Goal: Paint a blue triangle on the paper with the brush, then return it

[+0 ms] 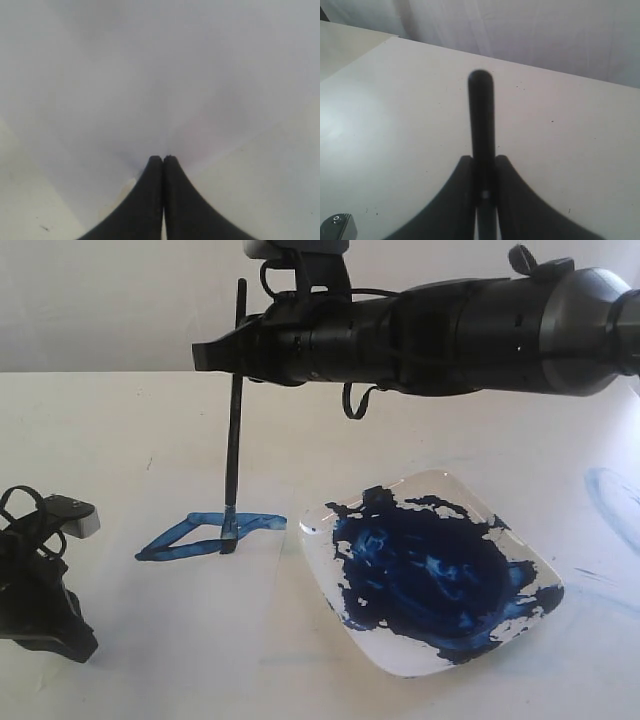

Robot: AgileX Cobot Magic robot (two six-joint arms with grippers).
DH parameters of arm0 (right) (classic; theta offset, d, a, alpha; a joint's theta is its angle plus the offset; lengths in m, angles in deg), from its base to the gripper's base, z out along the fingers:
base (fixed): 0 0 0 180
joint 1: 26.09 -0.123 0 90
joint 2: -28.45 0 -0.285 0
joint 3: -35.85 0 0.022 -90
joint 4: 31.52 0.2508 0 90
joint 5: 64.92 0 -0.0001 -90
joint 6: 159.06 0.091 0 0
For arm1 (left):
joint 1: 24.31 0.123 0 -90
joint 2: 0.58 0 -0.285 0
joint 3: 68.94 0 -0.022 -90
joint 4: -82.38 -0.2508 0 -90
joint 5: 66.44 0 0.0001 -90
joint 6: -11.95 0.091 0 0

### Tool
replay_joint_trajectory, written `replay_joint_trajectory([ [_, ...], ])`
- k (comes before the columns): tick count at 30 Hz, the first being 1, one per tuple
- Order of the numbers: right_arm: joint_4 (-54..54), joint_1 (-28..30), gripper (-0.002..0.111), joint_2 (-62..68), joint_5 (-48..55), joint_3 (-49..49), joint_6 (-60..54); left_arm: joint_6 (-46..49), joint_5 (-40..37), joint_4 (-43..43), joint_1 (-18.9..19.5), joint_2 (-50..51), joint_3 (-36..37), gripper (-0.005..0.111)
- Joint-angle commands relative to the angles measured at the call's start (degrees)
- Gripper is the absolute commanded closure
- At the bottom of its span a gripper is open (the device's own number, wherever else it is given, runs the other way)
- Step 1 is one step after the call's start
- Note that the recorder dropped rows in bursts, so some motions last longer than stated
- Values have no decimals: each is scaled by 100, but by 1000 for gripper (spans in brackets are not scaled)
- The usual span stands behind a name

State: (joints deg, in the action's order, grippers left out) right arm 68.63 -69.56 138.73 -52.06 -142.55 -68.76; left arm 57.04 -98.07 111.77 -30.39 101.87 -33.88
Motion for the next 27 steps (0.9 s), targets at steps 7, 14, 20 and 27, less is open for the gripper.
replay_joint_trajectory([
  [7, -20, -9, 108, 14, 39, -153, 1, 0, -136, 97, 26, -33, 40, 107],
  [14, -20, -9, 108, 270, 108, -231, 1, 0, -148, 97, 26, -33, 40, 107],
  [20, -20, -9, 108, 282, -196, -231, -14, 0, -148, 97, 26, -33, 40, 107],
  [27, -20, -9, 108, 271, -479, -231, -14, 0, -148, 97, 26, -33, 40, 107],
])
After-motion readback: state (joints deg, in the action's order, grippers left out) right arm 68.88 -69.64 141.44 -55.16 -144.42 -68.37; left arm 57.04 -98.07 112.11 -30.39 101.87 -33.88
